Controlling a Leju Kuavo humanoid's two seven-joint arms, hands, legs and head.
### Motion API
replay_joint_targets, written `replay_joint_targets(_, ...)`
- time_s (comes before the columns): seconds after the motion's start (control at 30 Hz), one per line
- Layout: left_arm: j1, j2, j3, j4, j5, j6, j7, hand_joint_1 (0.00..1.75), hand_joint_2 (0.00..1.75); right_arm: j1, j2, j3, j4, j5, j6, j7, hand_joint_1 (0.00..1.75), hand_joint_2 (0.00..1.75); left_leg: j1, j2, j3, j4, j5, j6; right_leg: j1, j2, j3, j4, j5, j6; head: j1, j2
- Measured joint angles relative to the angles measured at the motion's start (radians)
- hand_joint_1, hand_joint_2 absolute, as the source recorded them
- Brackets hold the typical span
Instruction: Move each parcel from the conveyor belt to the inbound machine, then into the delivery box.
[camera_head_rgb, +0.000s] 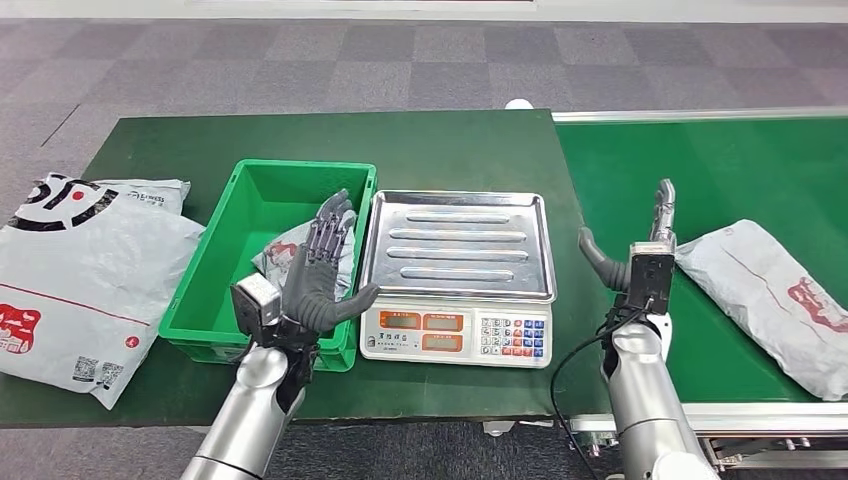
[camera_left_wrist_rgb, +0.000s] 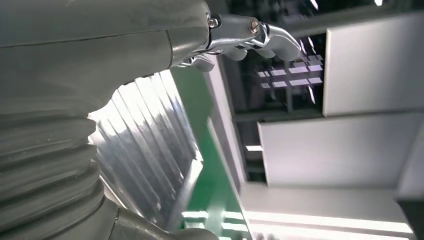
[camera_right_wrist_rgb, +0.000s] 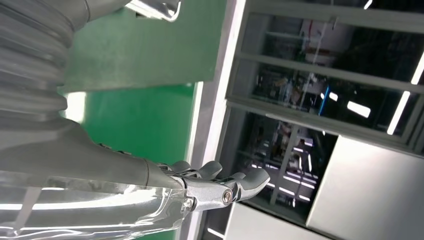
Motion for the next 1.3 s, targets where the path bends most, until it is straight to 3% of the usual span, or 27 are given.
replay_joint_targets(0.47,0.006,0.025,-0.02,0.014,0.016,-0.13,0.0,0.0,1.75,-0.042,-0.001,0.046,0.096,-0.047,0.025,0.0,0.0,1.75,0.0,0.0,0.0,0.0,0.0,0.0,0.0,0.001,-0.001,0.0,0.0,0.0,0.0,0.0)
replay_joint_targets(0.77,0.006,0.037,-0.02,0.051,0.002,-0.129,0.0,0.0,1.75,-0.065,0.0,0.067,0.14,-0.045,0.025,0.0,0.0,1.75,0.0,0.0,0.0,0.0,0.0,0.0,0.0,0.001,-0.001,0.0,0.0,0.0,0.0,0.0)
replay_joint_targets(0.97,0.007,0.042,-0.02,0.053,-0.002,-0.109,0.0,0.0,1.75,-0.079,-0.007,0.074,0.151,-0.036,-0.045,0.0,0.0,1.75,0.0,0.0,0.0,0.0,0.0,0.0,0.0,0.001,-0.001,0.0,-0.001,0.0,0.0,0.0)
replay_joint_targets(1.1,0.012,0.043,-0.024,0.052,-0.015,-0.078,0.0,0.0,1.75,-0.088,-0.044,0.069,0.148,-0.06,-0.079,0.0,0.0,1.75,0.0,0.0,0.0,0.0,-0.001,0.0,-0.001,0.0,-0.001,0.0,0.0,0.0,0.0,0.0)
replay_joint_targets(1.3,0.019,0.049,-0.033,0.048,-0.014,-0.06,0.0,0.0,1.75,-0.156,-0.157,0.033,0.201,-0.025,-0.113,0.058,0.0,1.75,-0.002,0.0,-0.001,0.001,-0.001,0.0,-0.002,0.0,-0.001,0.0,0.0,0.0,0.0,0.0)
